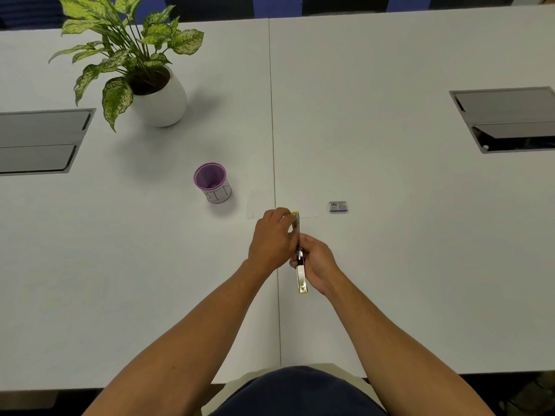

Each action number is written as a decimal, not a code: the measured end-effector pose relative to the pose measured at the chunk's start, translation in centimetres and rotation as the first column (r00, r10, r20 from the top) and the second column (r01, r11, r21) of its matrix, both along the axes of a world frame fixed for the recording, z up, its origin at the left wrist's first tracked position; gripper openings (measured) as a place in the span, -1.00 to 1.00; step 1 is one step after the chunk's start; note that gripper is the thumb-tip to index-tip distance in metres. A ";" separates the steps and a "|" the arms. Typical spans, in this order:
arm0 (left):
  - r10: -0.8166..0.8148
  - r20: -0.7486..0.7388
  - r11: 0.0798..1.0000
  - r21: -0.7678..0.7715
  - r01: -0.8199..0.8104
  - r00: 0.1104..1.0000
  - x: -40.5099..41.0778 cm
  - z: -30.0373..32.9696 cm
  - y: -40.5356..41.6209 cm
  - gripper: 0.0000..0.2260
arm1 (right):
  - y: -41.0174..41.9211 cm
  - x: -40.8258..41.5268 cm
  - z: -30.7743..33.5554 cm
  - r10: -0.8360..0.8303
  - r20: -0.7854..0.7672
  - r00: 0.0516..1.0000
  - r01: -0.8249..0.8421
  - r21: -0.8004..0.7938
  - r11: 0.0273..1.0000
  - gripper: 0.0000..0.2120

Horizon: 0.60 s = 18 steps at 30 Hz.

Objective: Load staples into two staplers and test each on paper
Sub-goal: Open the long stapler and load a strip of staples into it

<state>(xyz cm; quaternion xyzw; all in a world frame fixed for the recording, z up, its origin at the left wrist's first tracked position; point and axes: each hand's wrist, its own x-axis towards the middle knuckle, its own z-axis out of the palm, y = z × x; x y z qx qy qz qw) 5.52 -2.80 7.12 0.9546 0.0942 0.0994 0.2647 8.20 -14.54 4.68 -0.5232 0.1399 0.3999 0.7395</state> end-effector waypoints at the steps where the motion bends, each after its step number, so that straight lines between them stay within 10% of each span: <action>1: 0.002 -0.016 1.000 -0.020 -0.002 1.000 0.0 -0.1 0.0 -0.83 | 0.0 0.1 0.0 -0.004 -0.012 1.000 0.004 -0.002 1.000 -0.73; 18: -0.068 -0.073 0.941 -0.336 0.040 0.995 -1.0 -0.5 0.0 -0.78 | -0.2 0.5 -0.2 -0.065 -0.079 0.995 0.069 0.047 0.997 -0.72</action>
